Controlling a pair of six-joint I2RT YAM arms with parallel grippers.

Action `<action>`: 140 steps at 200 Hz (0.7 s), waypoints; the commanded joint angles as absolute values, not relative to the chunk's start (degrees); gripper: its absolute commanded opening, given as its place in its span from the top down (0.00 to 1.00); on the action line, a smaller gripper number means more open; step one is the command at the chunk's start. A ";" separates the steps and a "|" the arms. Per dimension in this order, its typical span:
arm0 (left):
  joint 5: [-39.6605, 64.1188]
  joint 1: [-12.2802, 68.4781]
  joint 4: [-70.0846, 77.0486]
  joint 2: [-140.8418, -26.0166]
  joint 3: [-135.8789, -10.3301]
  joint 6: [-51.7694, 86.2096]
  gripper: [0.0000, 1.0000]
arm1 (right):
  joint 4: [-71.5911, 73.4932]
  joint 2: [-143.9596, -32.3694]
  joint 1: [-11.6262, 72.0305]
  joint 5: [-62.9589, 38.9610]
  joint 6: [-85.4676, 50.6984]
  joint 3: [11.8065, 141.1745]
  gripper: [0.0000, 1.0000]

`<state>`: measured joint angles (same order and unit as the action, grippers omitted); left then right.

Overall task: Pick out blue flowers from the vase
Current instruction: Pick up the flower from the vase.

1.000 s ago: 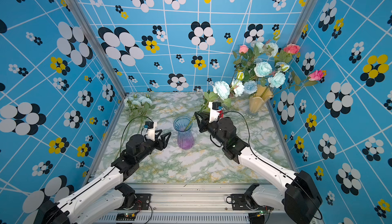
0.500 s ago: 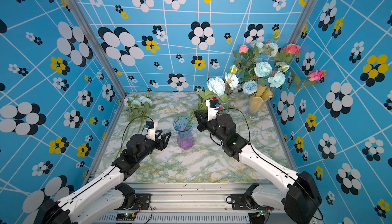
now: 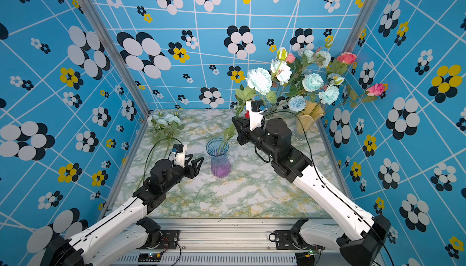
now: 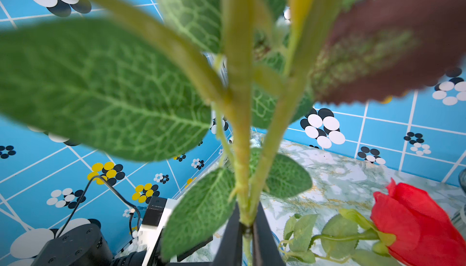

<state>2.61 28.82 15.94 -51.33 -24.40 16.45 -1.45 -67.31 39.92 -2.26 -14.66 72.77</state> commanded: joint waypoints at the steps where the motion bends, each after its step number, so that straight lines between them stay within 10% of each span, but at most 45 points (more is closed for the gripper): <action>1: 2.57 28.39 16.70 -52.11 -26.18 15.30 0.33 | -8.95 -66.51 39.79 -1.95 -11.73 77.68 1.00; 140: -1.51 27.30 13.13 -50.48 -26.78 14.09 0.29 | -22.46 -67.55 39.75 -9.81 -11.45 97.89 1.00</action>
<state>-0.25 27.88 13.74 -51.33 -25.32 14.98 -20.86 -67.77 39.92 -5.65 -10.74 96.23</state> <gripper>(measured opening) 0.708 0.095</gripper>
